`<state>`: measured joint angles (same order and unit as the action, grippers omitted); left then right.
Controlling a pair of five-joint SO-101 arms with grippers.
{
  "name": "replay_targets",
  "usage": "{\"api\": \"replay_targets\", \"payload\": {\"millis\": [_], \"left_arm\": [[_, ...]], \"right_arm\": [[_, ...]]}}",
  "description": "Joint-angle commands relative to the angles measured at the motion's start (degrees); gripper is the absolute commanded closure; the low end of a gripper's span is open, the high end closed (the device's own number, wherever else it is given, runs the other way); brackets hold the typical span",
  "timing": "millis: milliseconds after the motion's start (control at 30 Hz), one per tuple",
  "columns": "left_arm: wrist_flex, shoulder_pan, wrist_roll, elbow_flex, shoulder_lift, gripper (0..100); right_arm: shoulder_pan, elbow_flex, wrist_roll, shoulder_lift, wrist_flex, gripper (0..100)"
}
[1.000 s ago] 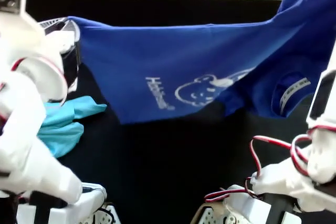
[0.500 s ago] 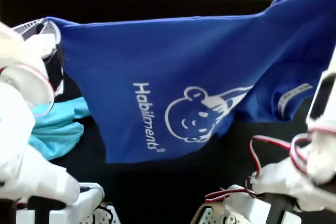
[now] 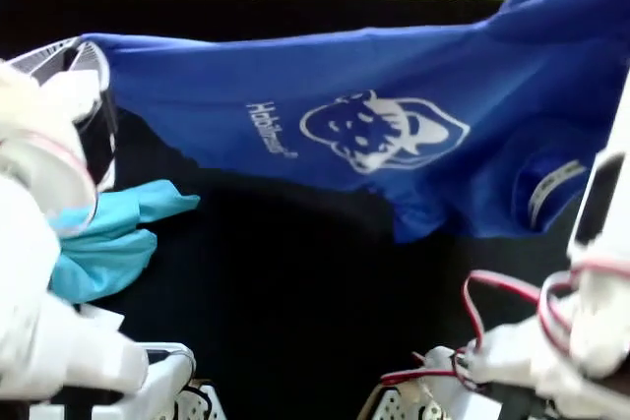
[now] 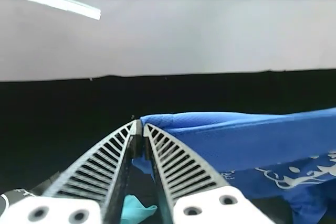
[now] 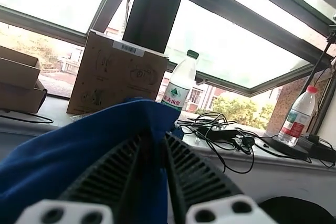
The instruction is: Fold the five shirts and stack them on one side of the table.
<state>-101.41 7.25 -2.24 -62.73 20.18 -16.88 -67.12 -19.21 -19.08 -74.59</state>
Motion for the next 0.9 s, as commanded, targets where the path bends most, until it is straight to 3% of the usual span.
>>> {"api": "replay_targets", "payload": {"millis": [0, 300, 433, 700, 867], "left_arm": [[0.18, 0.48, 0.0, -0.92, 3.38, 99], [0.18, 0.48, 0.0, -0.66, 8.31, 99], [-0.09, 0.48, 0.0, -0.13, 7.96, 99], [0.0, 0.48, 0.0, 11.47, 8.48, 99], [0.09, 0.48, 0.09, 11.91, 9.1, 99]], "right_arm": [[0.4, -1.1, 0.18, -3.38, -0.22, 99.3], [0.48, -1.36, 0.18, -7.34, 0.4, 99.3], [0.22, -1.1, -1.23, -7.16, 5.32, 99.3], [0.48, -0.92, -3.43, -6.9, 6.55, 99.3], [0.48, -1.27, -3.43, -7.6, 6.46, 99.3]]}}
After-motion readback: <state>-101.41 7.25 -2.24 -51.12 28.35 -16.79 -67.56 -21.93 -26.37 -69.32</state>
